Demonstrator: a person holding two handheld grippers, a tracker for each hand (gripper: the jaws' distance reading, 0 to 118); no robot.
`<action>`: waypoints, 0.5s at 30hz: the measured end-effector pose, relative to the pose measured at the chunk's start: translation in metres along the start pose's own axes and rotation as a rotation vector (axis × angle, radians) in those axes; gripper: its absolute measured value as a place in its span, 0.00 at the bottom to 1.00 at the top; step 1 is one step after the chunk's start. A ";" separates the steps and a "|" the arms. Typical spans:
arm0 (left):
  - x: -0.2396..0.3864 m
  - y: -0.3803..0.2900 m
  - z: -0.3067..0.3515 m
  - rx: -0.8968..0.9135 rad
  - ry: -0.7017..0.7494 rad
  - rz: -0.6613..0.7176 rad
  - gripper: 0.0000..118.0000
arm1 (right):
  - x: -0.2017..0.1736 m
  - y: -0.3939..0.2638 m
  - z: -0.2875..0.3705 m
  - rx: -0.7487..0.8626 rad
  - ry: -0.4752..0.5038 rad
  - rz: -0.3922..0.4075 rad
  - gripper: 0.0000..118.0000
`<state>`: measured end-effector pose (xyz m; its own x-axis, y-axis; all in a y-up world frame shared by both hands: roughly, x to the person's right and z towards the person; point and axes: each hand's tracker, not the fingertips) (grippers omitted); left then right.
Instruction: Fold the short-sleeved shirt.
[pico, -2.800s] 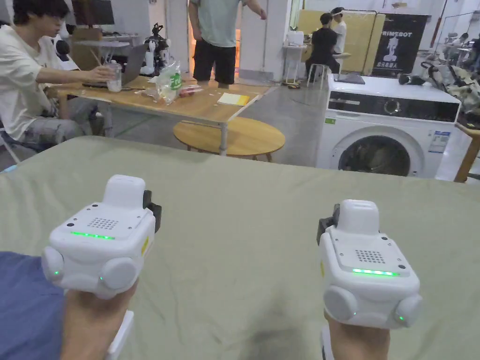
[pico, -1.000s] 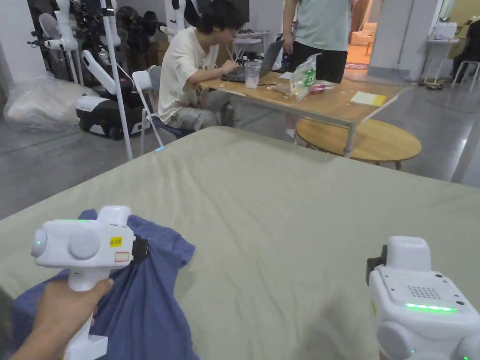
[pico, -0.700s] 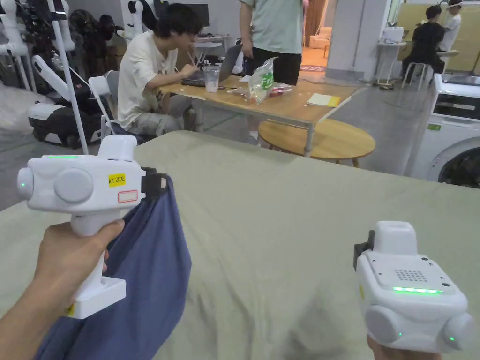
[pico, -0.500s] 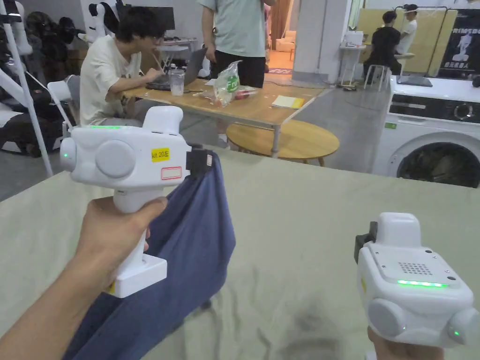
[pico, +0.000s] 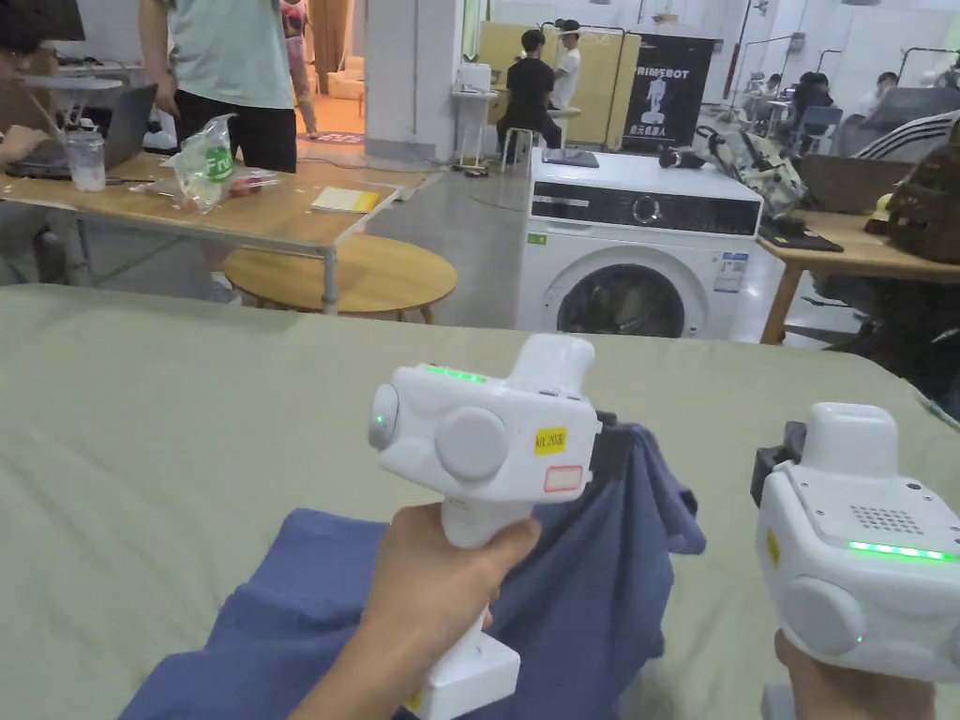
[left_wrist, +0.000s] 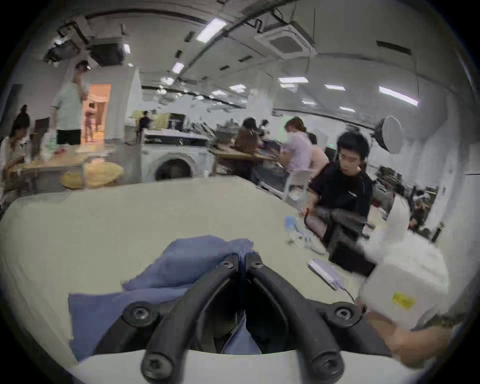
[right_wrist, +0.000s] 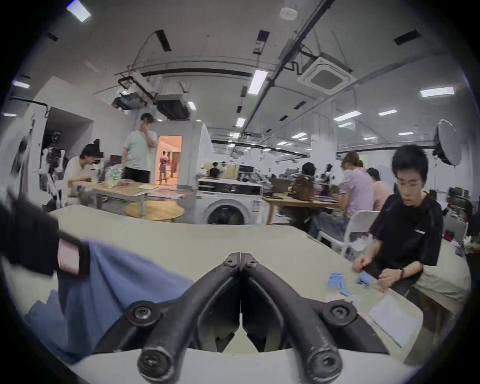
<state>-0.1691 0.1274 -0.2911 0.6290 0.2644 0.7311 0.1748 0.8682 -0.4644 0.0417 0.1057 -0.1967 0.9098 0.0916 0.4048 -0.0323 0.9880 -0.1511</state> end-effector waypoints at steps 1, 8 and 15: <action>0.003 -0.012 -0.011 -0.031 -0.013 0.011 0.00 | 0.007 -0.002 0.000 -0.005 -0.008 0.002 0.00; 0.012 -0.088 -0.043 -0.174 -0.050 0.041 0.00 | 0.022 -0.020 -0.001 -0.051 -0.039 0.012 0.00; -0.008 -0.092 -0.020 -0.149 0.009 0.081 0.44 | 0.003 -0.028 -0.002 -0.076 0.010 0.024 0.00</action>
<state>-0.1754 0.0367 -0.2640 0.6519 0.3266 0.6844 0.2335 0.7722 -0.5909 0.0466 0.0783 -0.1931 0.9134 0.1131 0.3910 -0.0226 0.9732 -0.2288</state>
